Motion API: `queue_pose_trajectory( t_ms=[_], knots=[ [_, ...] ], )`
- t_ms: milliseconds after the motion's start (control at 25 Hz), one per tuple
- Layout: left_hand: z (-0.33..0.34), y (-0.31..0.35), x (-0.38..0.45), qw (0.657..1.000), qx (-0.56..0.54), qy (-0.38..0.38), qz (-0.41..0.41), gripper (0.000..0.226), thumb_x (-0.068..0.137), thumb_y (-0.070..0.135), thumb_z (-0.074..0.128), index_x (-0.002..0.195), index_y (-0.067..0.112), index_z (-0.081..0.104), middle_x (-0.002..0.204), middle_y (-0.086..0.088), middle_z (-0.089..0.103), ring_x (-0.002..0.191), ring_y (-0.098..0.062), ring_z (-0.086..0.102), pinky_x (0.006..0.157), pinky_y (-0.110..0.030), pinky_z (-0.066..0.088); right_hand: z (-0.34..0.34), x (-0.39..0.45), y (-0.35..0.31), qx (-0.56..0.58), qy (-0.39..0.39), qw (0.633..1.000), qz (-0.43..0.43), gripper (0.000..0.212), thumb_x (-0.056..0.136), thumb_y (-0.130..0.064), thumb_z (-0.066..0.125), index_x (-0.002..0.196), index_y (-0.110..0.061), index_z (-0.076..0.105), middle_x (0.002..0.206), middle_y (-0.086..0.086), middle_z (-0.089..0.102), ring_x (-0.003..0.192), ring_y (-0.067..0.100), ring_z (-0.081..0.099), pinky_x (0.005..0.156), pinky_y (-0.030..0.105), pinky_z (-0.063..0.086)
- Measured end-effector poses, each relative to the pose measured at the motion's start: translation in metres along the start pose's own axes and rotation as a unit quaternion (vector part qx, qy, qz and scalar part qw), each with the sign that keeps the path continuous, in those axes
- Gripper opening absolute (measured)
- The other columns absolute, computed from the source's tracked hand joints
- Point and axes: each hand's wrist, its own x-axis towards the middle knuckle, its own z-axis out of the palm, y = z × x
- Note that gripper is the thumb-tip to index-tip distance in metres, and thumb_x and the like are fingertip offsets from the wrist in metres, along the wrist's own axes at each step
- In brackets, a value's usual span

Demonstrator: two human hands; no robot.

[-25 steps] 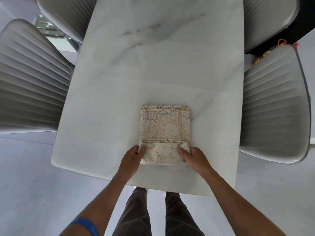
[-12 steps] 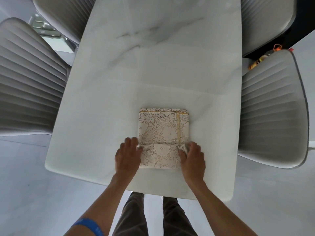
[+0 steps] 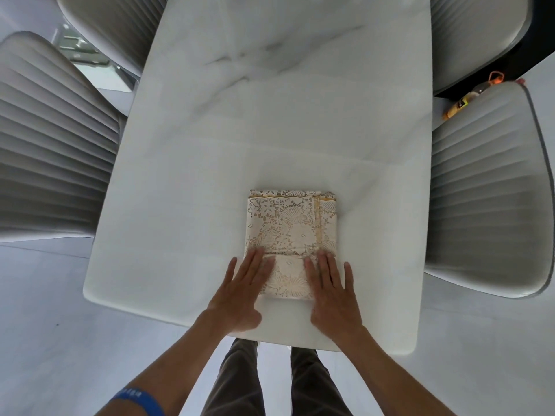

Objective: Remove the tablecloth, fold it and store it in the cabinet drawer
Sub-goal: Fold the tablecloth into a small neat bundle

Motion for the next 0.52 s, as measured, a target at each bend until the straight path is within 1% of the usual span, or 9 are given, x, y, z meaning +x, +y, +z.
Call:
queue_pose_trajectory(
  t_ms=[120,200,240,280,320,360,400,480,520],
  knots=[
    [-0.008,-0.001,0.016,0.999,0.004,0.014,-0.039,0.119,0.074,0.061,0.055,0.148,0.02,-0.028,0.155,-0.01,-0.037,0.144,-0.026,-0.032,0.115,-0.054,-0.02,0.0,0.006,0.003,-0.004,0.039,0.999,0.008,0.087,0.075,-0.015,0.061,0.154,-0.009,0.027,0.16,0.019,0.028,0.147,0.035,0.029,0.116,0.06,0.022],
    [-0.013,0.0,0.022,0.998,0.034,0.034,-0.036,0.121,0.071,0.066,0.057,0.153,0.012,-0.013,0.16,-0.015,-0.024,0.147,-0.032,-0.023,0.115,-0.058,-0.017,0.0,0.008,0.007,-0.019,0.047,0.999,0.001,0.084,0.073,-0.017,0.064,0.151,-0.006,0.034,0.155,0.021,0.036,0.142,0.037,0.037,0.114,0.06,0.028],
    [-0.013,0.001,0.019,0.997,0.048,0.047,-0.027,0.116,0.071,0.06,0.061,0.155,0.008,-0.001,0.162,-0.017,-0.013,0.15,-0.034,-0.012,0.117,-0.06,-0.009,0.0,0.01,0.009,-0.021,0.049,0.999,-0.001,0.083,0.073,-0.019,0.065,0.15,-0.005,0.037,0.153,0.022,0.039,0.141,0.037,0.04,0.114,0.06,0.029],
    [-0.011,0.002,0.015,0.996,0.049,0.066,-0.021,0.107,0.072,0.047,0.065,0.155,0.005,0.011,0.163,-0.017,-0.001,0.151,-0.034,-0.001,0.119,-0.06,0.002,-0.002,0.011,0.01,-0.017,0.047,0.999,-0.004,0.083,0.071,-0.021,0.066,0.148,-0.005,0.04,0.151,0.023,0.042,0.139,0.037,0.043,0.114,0.061,0.029],
    [-0.009,0.001,0.01,0.996,0.039,0.083,-0.023,0.098,0.074,0.033,0.066,0.154,0.006,0.016,0.163,-0.016,0.005,0.151,-0.032,0.007,0.119,-0.057,0.012,-0.006,0.012,0.01,-0.011,0.04,0.999,-0.009,0.082,0.07,-0.024,0.067,0.147,-0.005,0.043,0.149,0.022,0.045,0.137,0.037,0.045,0.113,0.061,0.03],
    [-0.008,-0.002,0.007,0.995,0.029,0.094,-0.026,0.094,0.075,0.021,0.064,0.154,0.008,0.016,0.163,-0.013,0.007,0.15,-0.03,0.011,0.119,-0.054,0.018,-0.011,0.014,0.01,-0.006,0.03,0.999,-0.017,0.08,0.07,-0.026,0.067,0.145,-0.006,0.045,0.147,0.021,0.048,0.135,0.035,0.048,0.112,0.06,0.031],
    [-0.009,-0.006,0.006,0.995,0.013,0.092,-0.022,0.091,0.077,0.016,0.061,0.155,0.01,0.015,0.163,-0.011,0.008,0.151,-0.029,0.012,0.12,-0.05,0.02,-0.016,0.016,0.013,0.0,0.026,0.999,-0.03,0.076,0.071,-0.028,0.067,0.142,-0.007,0.049,0.145,0.02,0.051,0.133,0.033,0.051,0.111,0.058,0.034],
    [-0.017,-0.013,0.008,0.996,-0.045,0.073,0.016,0.081,0.08,0.022,0.06,0.153,0.015,0.026,0.161,-0.008,0.022,0.149,-0.025,0.022,0.118,-0.043,0.026,-0.029,0.018,0.024,0.039,0.018,0.998,-0.054,0.061,0.073,-0.028,0.063,0.131,-0.012,0.06,0.134,0.013,0.063,0.122,0.028,0.061,0.105,0.05,0.041],
    [-0.024,-0.018,0.007,0.994,-0.085,0.066,0.031,0.075,0.079,0.028,0.059,0.149,0.021,0.036,0.156,-0.005,0.036,0.143,-0.022,0.035,0.114,-0.039,0.033,-0.037,0.018,0.032,0.082,0.007,0.995,-0.06,0.052,0.073,-0.028,0.06,0.123,-0.016,0.066,0.123,0.007,0.07,0.11,0.025,0.067,0.1,0.044,0.045]
  ],
)
